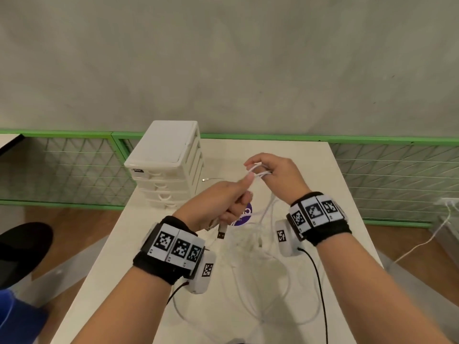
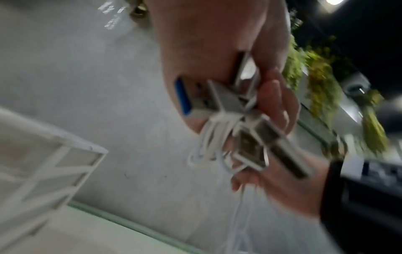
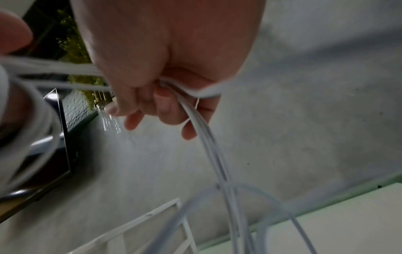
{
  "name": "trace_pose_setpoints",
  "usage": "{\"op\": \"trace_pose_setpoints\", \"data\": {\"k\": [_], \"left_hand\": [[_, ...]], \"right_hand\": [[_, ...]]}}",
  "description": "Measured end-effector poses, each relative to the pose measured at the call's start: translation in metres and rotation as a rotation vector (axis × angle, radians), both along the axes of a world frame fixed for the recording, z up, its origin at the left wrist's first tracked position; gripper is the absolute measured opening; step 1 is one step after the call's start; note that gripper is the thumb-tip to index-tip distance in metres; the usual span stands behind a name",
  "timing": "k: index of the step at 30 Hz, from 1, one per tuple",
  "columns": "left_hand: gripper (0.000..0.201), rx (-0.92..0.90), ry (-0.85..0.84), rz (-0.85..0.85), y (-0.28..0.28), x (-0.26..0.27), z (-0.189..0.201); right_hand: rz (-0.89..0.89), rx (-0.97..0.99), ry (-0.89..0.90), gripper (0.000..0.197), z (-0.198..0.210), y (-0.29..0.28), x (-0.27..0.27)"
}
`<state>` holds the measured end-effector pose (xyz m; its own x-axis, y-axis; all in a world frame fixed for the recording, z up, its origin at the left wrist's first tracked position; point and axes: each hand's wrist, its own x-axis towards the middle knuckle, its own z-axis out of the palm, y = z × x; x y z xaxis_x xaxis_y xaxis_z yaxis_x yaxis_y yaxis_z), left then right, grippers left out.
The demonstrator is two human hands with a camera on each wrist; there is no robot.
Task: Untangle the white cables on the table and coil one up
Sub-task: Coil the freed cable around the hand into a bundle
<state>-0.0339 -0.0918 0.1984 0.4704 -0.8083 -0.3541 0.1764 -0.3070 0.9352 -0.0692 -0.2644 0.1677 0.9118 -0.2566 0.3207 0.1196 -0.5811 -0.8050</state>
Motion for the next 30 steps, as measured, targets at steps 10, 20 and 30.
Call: {"op": "trace_pose_setpoints", "data": {"k": [10,20,30], "left_hand": [[0.062,-0.555,0.325,0.106,-0.018,0.014,0.049],[0.038,-1.013,0.192,0.678,-0.02,0.054,0.084],[0.04,-0.75,0.111,0.431,-0.025,0.031,0.072]], "right_hand": [[-0.011,0.195,0.188,0.047,-0.039,0.025,0.005],[0.054,0.086,0.302,0.029,-0.077,0.028,-0.031],[0.09,0.125,0.441,0.107,-0.055,0.005,-0.038]]}}
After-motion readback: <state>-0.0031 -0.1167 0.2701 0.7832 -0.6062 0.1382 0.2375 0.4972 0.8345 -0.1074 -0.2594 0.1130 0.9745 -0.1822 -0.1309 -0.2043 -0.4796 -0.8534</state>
